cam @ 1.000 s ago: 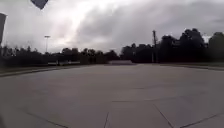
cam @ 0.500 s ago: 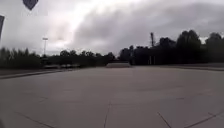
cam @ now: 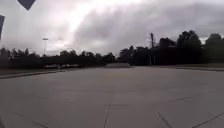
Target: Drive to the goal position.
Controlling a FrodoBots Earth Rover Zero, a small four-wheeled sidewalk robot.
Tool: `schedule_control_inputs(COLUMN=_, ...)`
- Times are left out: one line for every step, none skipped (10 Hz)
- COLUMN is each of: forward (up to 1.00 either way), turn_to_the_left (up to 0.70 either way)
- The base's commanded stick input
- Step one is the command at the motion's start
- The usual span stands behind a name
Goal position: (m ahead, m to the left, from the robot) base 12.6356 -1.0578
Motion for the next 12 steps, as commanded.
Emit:
schedule_control_inputs(forward=0.05, turn_to_the_left=0.05)
schedule_control_inputs(forward=0.06, turn_to_the_left=0.03)
schedule_control_inputs(forward=0.06, turn_to_the_left=0.01)
schedule_control_inputs(forward=0.06, turn_to_the_left=0.01)
schedule_control_inputs(forward=0.05, turn_to_the_left=0.01)
schedule_control_inputs(forward=0.05, turn_to_the_left=0.01)
schedule_control_inputs(forward=0.05, turn_to_the_left=0.01)
schedule_control_inputs(forward=0.05, turn_to_the_left=0.01)
schedule_control_inputs(forward=0.05, turn_to_the_left=0.01)
schedule_control_inputs(forward=0.05, turn_to_the_left=0.01)
schedule_control_inputs(forward=0.05, turn_to_the_left=0.01)
schedule_control_inputs(forward=0.05, turn_to_the_left=0.02)
